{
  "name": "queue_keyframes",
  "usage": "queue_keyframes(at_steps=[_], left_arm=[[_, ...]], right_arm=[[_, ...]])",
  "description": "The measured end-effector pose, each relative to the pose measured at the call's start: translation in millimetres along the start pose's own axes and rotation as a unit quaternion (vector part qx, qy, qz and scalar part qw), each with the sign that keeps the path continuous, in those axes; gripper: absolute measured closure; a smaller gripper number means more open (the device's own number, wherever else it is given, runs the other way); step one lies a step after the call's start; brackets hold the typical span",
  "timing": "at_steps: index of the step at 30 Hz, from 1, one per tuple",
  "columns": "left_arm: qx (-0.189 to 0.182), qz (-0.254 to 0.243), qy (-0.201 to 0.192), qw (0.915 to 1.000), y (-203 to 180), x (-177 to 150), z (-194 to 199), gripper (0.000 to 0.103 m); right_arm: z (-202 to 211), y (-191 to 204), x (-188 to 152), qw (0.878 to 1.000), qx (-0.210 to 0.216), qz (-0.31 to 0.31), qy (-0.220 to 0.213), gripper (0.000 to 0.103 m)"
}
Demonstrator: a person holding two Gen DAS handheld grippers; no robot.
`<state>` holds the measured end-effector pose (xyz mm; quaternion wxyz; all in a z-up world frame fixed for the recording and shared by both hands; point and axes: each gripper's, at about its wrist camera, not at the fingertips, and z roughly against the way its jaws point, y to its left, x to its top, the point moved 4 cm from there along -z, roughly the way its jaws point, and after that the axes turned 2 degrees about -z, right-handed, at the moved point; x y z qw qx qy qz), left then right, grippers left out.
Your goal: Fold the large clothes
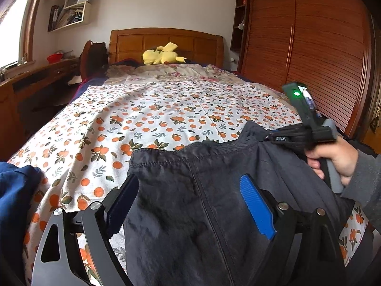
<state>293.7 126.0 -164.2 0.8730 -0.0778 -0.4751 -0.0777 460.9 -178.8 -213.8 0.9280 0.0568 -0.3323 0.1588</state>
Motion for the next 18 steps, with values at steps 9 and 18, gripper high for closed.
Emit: queue_keyframes(at_steps=[9,18], left_arm=[[-0.004,-0.006,0.003,1.0000,-8.6,-1.5,-4.5,0.011],[-0.025,-0.019,0.007,0.9995,-30.6,-0.7,-14.1,0.009]], right_arm=[[3.7,-1.5,3.0,1.000,-0.014,0.006,-0.005,0.071],[51.1,-61.0,5.4,0.999,-0.024,-0.017,-0.037,0.051]])
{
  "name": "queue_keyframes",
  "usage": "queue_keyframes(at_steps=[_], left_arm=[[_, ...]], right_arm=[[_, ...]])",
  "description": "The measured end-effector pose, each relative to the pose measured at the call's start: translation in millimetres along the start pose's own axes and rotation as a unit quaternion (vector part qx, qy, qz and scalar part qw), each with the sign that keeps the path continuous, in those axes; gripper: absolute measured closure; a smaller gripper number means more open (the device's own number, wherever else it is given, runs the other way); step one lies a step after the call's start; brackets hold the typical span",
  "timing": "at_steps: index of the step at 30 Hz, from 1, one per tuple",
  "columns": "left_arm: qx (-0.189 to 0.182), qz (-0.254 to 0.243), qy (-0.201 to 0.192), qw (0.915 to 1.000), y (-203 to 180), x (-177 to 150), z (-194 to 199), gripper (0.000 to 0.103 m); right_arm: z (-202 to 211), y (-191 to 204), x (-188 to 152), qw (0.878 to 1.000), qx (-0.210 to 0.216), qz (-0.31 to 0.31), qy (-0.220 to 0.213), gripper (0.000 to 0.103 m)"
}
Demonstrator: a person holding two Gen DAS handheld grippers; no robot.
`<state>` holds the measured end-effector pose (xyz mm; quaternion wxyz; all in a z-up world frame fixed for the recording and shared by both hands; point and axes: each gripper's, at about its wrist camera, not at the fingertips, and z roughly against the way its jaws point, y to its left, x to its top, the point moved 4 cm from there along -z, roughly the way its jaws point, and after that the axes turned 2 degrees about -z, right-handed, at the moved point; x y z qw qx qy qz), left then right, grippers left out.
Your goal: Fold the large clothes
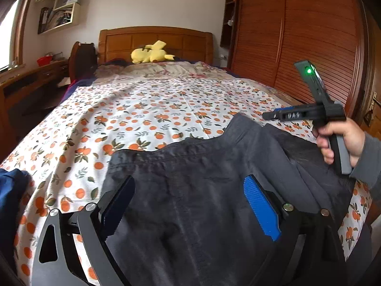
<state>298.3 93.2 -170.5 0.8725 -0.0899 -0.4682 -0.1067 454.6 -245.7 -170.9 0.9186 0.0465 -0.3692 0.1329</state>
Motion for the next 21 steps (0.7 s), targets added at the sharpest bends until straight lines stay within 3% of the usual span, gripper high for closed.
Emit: queue_keyframes(at_steps=[5,12,18,19,20,21], left_arm=[[-0.003,-0.011,0.006,0.9999,-9.2,-2.0,-6.2,0.009],[-0.004,-0.014,0.011,0.9998,-10.2,-4.9,-11.2,0.009],[-0.008,-0.016,0.020,0.9996,-11.4,-7.7,-15.7,0.009],[-0.008,-0.017,0.022,0.9996,-12.1,-7.8,-16.7,0.009],[-0.009,-0.017,0.023,0.9995,-12.6,-7.6,-17.0,0.009],[-0.010,-0.018,0.022,0.9995,-13.1,-7.5,-17.0,0.009]], right_arm=[[-1.9,-43.6,-1.2,0.999,-0.019,-0.032,0.008,0.051],[-38.7,-99.4,-23.0,0.993,-0.067,-0.072,0.061,0.051],[-69.8,-121.2,-42.8,0.984,-0.022,-0.127,0.119,0.051],[-73.9,-120.6,-46.5,0.983,-0.018,-0.126,0.130,0.054],[-73.4,-119.2,-46.8,0.984,-0.013,-0.126,0.127,0.069],[-72.7,-115.9,-46.5,0.984,0.006,-0.126,0.124,0.074]])
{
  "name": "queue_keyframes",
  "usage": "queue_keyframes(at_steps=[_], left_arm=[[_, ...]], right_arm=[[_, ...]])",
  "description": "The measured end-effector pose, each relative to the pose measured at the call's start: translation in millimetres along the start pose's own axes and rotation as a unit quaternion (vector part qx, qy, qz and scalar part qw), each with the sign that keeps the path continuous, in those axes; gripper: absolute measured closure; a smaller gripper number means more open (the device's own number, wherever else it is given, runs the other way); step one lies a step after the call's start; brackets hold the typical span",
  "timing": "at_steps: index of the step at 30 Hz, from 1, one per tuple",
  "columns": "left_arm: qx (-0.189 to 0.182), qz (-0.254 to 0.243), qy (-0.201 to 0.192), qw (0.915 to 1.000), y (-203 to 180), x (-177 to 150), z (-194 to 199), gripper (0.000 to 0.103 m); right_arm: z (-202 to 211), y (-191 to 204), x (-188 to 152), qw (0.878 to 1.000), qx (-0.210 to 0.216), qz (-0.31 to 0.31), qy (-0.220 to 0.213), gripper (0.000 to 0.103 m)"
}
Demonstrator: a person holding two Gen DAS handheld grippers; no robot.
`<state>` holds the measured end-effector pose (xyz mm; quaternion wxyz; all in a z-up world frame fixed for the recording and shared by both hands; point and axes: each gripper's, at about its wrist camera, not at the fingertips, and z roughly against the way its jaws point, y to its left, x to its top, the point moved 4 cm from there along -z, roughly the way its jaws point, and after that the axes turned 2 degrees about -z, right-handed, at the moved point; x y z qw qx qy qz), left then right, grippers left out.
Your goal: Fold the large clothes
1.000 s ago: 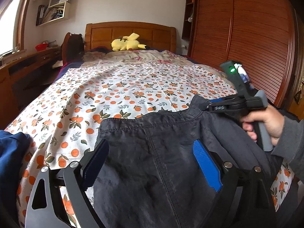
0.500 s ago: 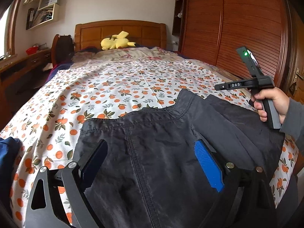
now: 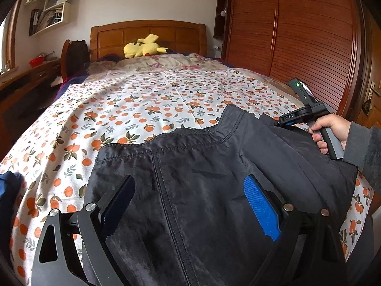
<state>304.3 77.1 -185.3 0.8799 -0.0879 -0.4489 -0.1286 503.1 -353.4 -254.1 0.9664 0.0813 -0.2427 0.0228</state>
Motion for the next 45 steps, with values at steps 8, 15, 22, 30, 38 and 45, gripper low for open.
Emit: queue_keyframes(at_steps=[8,15,22,30,38,45], left_arm=[[-0.004,-0.005,-0.003,1.0000,-2.8,0.4,0.2,0.009],[-0.002,-0.012,-0.007,0.9999,-6.8,1.1,7.3,0.009],[-0.004,-0.026,-0.016,0.9995,-22.9,2.3,18.6,0.009],[-0.010,-0.041,-0.021,0.9989,-45.8,-4.7,31.5,0.009],[-0.022,-0.050,-0.017,0.9983,-72.6,-20.6,41.7,0.009],[-0.034,-0.057,-0.006,0.9978,-97.0,-40.7,46.1,0.009]], right_arm=[[32.4,-3.7,15.4,0.994,-0.075,0.006,-0.084,0.099],[36.4,0.3,10.3,0.991,-0.106,0.009,-0.081,0.086],[77.9,8.4,-13.3,0.990,-0.086,0.034,-0.105,0.077],[121.2,28.9,-81.8,0.990,-0.043,0.078,-0.108,0.067],[150.4,28.7,-144.2,0.989,-0.027,0.089,-0.111,0.041],[170.2,4.2,-180.7,0.989,-0.053,0.065,-0.124,0.031]])
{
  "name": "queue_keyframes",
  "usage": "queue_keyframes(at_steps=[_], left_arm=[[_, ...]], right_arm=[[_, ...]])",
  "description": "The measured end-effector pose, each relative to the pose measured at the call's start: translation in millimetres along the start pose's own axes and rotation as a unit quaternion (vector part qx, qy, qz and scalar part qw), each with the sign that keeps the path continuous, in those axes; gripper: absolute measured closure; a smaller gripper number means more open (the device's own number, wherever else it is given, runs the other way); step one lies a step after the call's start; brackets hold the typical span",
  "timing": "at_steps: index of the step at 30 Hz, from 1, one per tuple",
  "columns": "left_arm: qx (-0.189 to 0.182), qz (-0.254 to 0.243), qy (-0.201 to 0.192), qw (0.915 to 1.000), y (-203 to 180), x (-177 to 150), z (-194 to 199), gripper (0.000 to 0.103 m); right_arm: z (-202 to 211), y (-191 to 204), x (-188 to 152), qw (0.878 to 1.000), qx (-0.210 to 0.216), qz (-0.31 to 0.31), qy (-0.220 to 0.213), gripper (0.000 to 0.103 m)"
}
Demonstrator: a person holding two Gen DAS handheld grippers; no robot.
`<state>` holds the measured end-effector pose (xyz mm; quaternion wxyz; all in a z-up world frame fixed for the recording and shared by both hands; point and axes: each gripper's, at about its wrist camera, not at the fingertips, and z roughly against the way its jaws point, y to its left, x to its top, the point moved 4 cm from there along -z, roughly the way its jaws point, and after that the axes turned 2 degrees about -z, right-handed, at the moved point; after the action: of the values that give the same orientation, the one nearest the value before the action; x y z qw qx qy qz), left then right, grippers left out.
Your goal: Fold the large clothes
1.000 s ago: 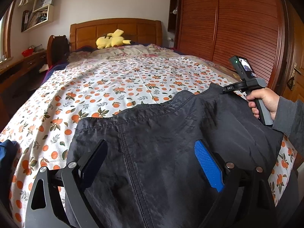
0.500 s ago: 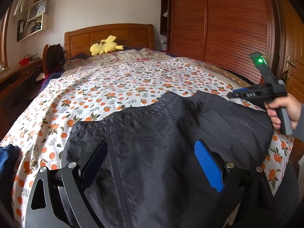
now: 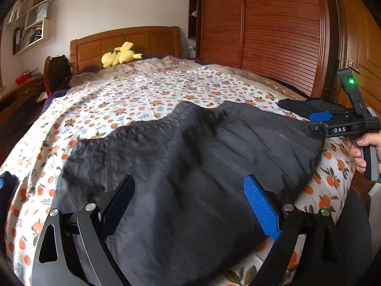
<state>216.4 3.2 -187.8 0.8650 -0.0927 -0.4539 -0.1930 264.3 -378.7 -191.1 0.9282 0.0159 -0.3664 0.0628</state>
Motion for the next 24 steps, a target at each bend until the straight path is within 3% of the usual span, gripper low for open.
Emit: queue_keyframes(at_steps=[10,16,24], left_arm=[[-0.010,-0.003,0.015,0.9998,-22.1,-20.6,1.2,0.009],[-0.009,-0.008,0.025,0.9996,-26.4,-30.5,-0.5,0.009],[-0.006,-0.011,0.040,0.9991,-23.7,-38.2,-12.6,0.009]], right_arm=[[-6.0,-32.5,-27.2,0.997,-0.033,-0.071,0.011,0.020],[-18.3,-38.0,-38.2,0.993,-0.004,-0.112,0.034,0.020],[-32.4,-30.8,-37.4,0.987,0.046,-0.145,0.048,0.033]])
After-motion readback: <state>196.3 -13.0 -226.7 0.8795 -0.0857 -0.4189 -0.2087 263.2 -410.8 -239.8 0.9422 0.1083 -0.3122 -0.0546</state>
